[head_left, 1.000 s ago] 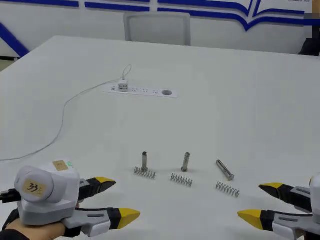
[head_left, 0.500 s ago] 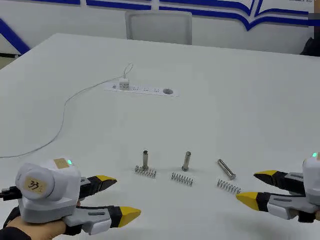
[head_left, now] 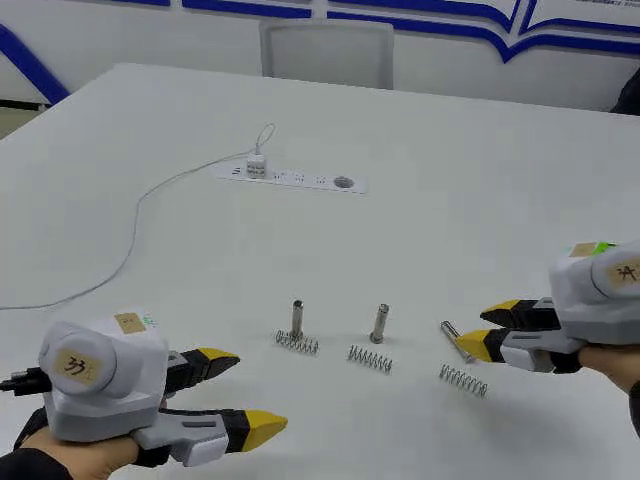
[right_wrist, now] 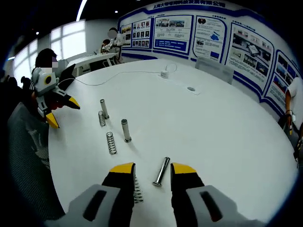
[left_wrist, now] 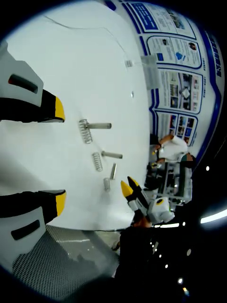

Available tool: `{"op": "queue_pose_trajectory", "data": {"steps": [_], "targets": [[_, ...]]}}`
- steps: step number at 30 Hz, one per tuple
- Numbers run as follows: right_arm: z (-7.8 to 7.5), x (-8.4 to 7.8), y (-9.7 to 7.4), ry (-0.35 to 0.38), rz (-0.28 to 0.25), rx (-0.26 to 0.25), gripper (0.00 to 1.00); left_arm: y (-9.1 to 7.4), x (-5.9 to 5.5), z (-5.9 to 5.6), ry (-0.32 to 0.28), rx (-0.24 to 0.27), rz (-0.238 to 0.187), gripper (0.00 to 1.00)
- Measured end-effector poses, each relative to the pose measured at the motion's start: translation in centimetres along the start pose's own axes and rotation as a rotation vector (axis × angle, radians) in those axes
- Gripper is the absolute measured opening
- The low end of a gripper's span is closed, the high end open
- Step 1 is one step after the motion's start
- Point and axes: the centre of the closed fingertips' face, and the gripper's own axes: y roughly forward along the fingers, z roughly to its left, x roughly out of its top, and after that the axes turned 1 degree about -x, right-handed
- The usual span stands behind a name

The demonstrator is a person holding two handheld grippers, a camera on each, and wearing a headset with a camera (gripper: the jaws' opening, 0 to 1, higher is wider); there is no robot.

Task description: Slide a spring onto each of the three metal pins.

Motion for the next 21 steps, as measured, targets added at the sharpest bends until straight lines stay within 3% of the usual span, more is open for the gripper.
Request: {"op": "queue_pose_trajectory", "data": {"steps": [6,21], "targets": [[-1.2,-0.9,1.6,0.031,0.114,-0.049,0.26,0.1,-0.1,0.0,-0.003,-0.002,0.002,0.58],[-2.5,-1.9,4.7,0.088,0.237,-0.059,0.17,0.2,-0.4,-0.1,-0.011,-0.006,0.010,0.58]]}}
